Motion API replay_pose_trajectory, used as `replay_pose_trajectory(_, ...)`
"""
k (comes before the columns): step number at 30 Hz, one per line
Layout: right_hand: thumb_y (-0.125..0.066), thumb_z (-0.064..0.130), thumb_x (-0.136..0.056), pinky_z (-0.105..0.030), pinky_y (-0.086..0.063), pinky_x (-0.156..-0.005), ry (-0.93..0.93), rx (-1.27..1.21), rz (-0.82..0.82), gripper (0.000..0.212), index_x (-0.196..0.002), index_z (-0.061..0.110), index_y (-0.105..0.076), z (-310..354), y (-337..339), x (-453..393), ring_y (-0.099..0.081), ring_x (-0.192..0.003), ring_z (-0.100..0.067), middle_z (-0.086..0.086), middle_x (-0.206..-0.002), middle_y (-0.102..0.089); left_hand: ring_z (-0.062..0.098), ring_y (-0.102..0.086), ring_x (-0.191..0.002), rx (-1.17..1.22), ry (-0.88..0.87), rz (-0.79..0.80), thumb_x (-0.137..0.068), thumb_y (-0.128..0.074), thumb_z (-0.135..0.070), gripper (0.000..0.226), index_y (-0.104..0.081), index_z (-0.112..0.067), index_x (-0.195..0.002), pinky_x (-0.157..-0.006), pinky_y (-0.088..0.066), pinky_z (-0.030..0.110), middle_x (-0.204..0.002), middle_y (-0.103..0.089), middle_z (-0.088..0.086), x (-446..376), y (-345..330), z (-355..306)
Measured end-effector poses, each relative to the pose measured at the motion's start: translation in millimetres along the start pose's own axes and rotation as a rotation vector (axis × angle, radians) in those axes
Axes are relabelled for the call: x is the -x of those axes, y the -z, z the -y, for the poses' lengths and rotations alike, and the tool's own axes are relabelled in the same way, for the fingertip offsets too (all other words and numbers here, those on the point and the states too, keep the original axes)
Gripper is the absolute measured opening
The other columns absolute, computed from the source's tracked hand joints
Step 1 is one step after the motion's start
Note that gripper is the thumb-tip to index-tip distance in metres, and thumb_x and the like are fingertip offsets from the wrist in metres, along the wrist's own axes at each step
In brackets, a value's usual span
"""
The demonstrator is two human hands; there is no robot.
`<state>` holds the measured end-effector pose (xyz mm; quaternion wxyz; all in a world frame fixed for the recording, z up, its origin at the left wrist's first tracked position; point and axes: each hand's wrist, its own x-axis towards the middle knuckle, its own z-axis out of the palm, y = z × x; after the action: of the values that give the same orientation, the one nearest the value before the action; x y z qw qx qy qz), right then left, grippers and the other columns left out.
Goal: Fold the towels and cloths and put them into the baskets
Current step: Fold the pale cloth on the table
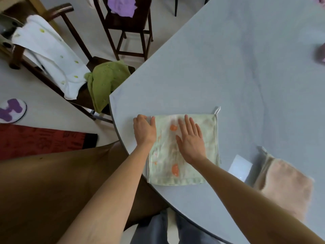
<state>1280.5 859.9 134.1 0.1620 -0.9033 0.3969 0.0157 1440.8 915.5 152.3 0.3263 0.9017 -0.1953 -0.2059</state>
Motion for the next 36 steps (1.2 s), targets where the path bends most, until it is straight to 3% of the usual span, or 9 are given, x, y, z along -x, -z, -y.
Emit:
replay_pose_trajectory(5,-0.011,0.047,-0.097,-0.039,0.006,-0.119,-0.076,0.040,-0.005,0.062,-0.153,0.024,0.000,9.1,-26.1,-0.6,0.011,-0.147,-0.019,-0.005,-0.160,0.007,0.026,-0.053,-0.062,0.077,-0.104,0.051,-0.091,-0.063,-0.028,0.044,-0.064,0.005,-0.062,-0.067,-0.042,0.034,-0.061,-0.060,0.022,-21.9,-6.4,9.1)
replay_pose_trajectory(10,-0.012,0.050,-0.098,-0.046,0.002,-0.119,-0.107,0.095,-0.015,0.061,-0.154,0.026,-0.001,16.2,-33.5,-2.8,0.010,-0.148,-0.021,-0.004,-0.161,0.006,0.010,-0.063,-0.084,0.310,-0.051,0.085,-0.085,-0.070,-0.015,0.018,-0.074,-0.001,-0.096,-0.076,-0.043,0.016,-0.090,-0.072,0.001,-26.2,-6.6,11.6)
replay_pose_trajectory(17,-0.015,0.055,-0.097,-0.049,0.004,-0.119,-0.075,0.154,0.021,0.064,-0.153,0.028,0.000,15.5,-36.8,-5.5,0.010,-0.148,-0.020,-0.003,-0.161,0.004,0.009,-0.053,-0.070,0.279,-0.081,0.054,-0.084,-0.068,-0.006,0.009,-0.067,-0.009,-0.076,-0.066,-0.039,0.015,-0.072,-0.059,-0.003,-33.8,-2.8,20.9)
replay_pose_trajectory(19,-0.012,0.055,-0.098,-0.046,0.008,-0.119,-0.068,0.111,0.040,0.063,-0.153,0.029,0.003,15.6,-35.5,-6.1,0.015,-0.147,-0.017,-0.001,-0.161,0.009,0.015,-0.055,-0.072,0.233,-0.106,0.025,-0.081,-0.068,-0.004,0.012,-0.062,-0.014,-0.077,-0.074,-0.047,0.025,-0.079,-0.059,0.002,-31.3,-2.4,21.9)
replay_pose_trajectory(23,-0.011,0.043,-0.100,-0.038,0.006,-0.120,-0.085,-0.026,-0.091,0.057,-0.154,0.023,-0.006,9.3,-24.5,-5.7,0.005,-0.148,-0.015,-0.001,-0.161,-0.001,0.023,-0.050,-0.116,0.186,-0.257,-0.207,-0.087,-0.062,-0.001,0.017,-0.053,-0.005,-0.101,-0.097,-0.043,0.027,-0.122,-0.048,0.010,-1.0,-1.7,27.1)
replay_pose_trajectory(25,-0.014,0.038,-0.101,-0.037,0.003,-0.120,-0.100,-0.015,-0.133,0.056,-0.153,0.018,-0.012,2.9,-21.7,-7.9,-0.001,-0.148,-0.017,-0.003,-0.160,-0.005,0.022,-0.044,-0.126,0.106,-0.464,-0.104,-0.094,-0.049,-0.004,0.016,-0.055,-0.004,-0.109,-0.104,-0.038,0.029,-0.131,-0.049,0.011,16.5,-10.0,29.6)
replay_pose_trajectory(29,-0.015,0.042,-0.101,-0.041,0.002,-0.120,0.010,0.043,-0.024,0.056,-0.154,0.025,-0.009,-0.8,-31.7,-7.6,0.005,-0.148,-0.017,-0.001,-0.161,-0.003,0.028,-0.029,-0.143,-0.256,-0.737,0.127,-0.101,-0.027,-0.025,0.048,-0.044,-0.004,-0.141,-0.114,-0.031,0.044,-0.151,-0.037,0.013,23.1,-39.6,44.8)
replay_pose_trajectory(31,-0.018,0.044,-0.101,-0.041,0.004,-0.120,0.046,0.080,-0.009,0.056,-0.153,0.029,-0.006,-10.0,-34.2,-8.0,0.007,-0.148,-0.017,0.001,-0.161,0.000,0.030,-0.016,-0.147,-0.506,-0.745,0.146,-0.100,-0.023,-0.038,0.056,-0.029,-0.013,-0.150,-0.117,-0.022,0.048,-0.158,-0.022,0.011,17.8,-45.8,50.0)
replay_pose_trajectory(36,-0.022,0.044,-0.101,-0.039,0.003,-0.120,-0.153,0.056,-0.046,0.059,-0.153,0.029,-0.001,-42.2,-21.0,3.8,0.009,-0.148,-0.016,0.001,-0.161,0.005,0.036,0.005,-0.147,-0.719,-0.595,0.183,-0.092,-0.017,-0.065,0.077,-0.001,-0.024,-0.155,-0.117,0.000,0.056,-0.160,0.004,0.019,16.5,-40.3,47.7)
